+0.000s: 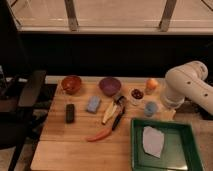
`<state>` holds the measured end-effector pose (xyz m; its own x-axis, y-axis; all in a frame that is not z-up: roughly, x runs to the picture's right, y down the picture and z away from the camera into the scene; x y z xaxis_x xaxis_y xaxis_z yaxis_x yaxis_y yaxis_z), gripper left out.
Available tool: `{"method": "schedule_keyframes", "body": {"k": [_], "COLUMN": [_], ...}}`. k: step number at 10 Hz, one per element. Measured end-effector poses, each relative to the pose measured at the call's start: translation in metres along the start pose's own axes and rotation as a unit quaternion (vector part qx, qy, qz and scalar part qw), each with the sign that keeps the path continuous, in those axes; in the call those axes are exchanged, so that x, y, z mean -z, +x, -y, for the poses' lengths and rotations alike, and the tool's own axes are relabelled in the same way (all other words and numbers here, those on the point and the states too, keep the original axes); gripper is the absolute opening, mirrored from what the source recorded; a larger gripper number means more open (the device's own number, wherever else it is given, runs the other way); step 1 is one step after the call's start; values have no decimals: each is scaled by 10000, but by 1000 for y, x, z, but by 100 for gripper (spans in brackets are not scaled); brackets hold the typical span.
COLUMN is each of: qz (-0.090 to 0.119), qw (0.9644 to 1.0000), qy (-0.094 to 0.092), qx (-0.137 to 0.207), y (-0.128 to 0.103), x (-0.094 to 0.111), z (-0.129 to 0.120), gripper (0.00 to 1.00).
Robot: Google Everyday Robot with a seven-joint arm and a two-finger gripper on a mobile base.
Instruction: Place sponge in plastic cup
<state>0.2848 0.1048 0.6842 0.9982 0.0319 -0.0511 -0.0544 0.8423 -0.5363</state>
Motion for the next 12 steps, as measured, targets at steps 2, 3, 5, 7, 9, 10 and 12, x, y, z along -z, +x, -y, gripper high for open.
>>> {"method": "schedule_keyframes", "body": {"k": [2, 3, 5, 7, 9, 10, 12], "qz": [-1, 6, 261, 560, 949, 1149, 1520], "qw": [10000, 10000, 9986, 9929, 9818, 9738, 9558], "qy": [1, 5, -30, -72, -109, -131, -139], "qx": [3, 31, 467, 1045, 1643, 1956, 2514], "y": [0, 0, -11, -45, -97, -124, -176], "x": [0, 1, 7, 11, 14, 14, 14], "z": [0, 1, 10, 18, 24, 24, 23], "gripper": [65, 65, 65, 65, 65, 65, 65]}}
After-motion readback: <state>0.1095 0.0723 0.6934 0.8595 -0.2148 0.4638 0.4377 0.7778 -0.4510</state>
